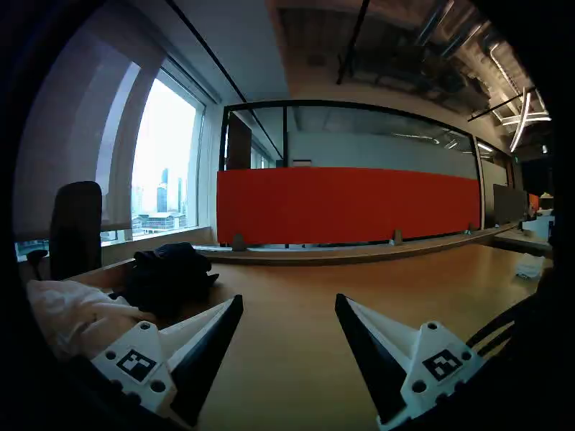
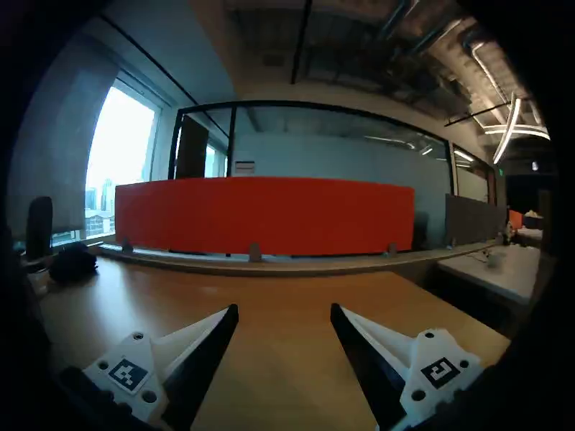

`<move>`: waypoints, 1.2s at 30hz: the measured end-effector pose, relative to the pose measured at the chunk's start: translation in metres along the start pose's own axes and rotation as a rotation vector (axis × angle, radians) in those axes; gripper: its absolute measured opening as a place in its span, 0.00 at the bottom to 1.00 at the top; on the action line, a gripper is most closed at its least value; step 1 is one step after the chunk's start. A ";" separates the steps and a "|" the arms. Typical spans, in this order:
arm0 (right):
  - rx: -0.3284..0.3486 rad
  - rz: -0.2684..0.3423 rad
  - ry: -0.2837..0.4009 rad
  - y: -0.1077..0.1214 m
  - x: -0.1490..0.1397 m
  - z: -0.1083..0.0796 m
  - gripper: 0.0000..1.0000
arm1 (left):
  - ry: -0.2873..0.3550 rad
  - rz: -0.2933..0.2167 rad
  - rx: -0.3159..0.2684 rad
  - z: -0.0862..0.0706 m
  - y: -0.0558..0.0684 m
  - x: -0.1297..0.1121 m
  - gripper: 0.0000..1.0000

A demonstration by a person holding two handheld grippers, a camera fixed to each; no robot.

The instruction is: Fold towel

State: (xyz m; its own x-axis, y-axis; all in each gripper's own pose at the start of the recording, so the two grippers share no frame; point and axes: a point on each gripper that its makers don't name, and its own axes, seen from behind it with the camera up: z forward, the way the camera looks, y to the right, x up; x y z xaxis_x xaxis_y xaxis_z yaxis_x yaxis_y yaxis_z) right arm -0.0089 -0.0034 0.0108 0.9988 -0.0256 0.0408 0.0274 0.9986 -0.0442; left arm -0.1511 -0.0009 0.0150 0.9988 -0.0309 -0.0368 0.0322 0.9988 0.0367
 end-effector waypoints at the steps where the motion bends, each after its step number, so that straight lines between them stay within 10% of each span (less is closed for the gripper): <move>1: 0.008 0.001 0.001 -0.001 -0.002 0.001 0.99 | 0.000 0.000 0.000 0.000 0.000 0.000 0.92; 36: 0.043 0.058 0.012 0.006 -0.040 0.003 0.99 | 0.000 0.000 0.000 0.001 0.001 0.000 0.95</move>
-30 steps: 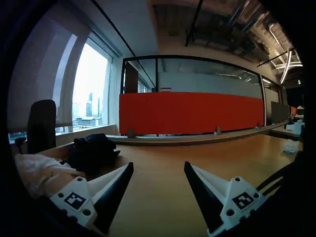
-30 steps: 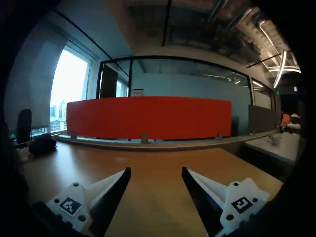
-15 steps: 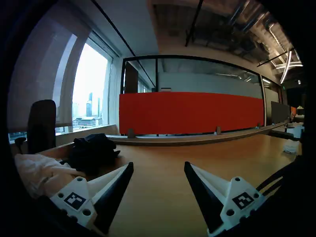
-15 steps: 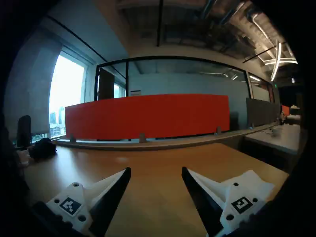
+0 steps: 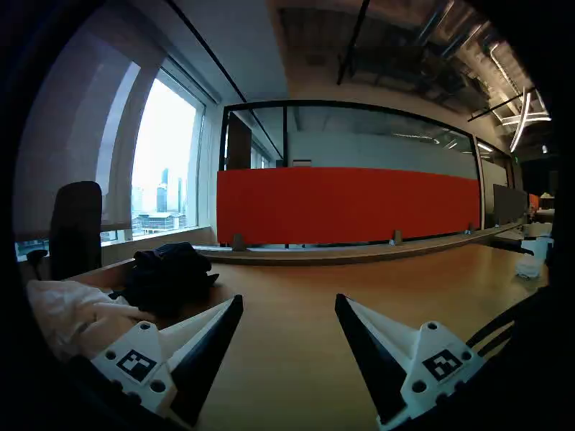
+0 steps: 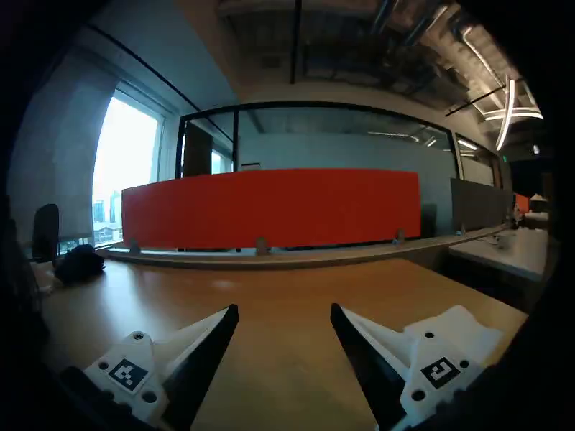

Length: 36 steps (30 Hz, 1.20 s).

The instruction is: Fold towel

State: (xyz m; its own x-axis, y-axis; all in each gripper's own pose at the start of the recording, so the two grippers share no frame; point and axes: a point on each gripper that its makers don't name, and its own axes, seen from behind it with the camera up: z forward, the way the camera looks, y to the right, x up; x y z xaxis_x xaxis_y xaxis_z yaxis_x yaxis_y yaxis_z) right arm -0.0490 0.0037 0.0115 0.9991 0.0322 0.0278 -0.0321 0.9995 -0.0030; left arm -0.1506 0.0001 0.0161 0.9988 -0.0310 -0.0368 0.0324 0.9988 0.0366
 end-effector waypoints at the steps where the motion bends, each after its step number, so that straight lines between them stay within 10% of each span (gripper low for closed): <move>1: 0.000 -0.003 0.002 0.000 0.001 0.000 0.99 | 0.000 0.000 0.000 0.000 0.000 0.000 0.95; 36: 0.006 -0.037 0.036 -0.006 0.006 -0.005 0.99 | 0.000 0.000 0.000 0.000 0.000 0.000 0.95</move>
State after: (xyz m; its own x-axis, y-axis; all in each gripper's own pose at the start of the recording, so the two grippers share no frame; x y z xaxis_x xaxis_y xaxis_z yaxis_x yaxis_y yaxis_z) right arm -0.0424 -0.0023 0.0064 1.0000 -0.0047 -0.0084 0.0047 1.0000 0.0038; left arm -0.1508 0.0002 0.0159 0.9988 -0.0312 -0.0369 0.0326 0.9988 0.0368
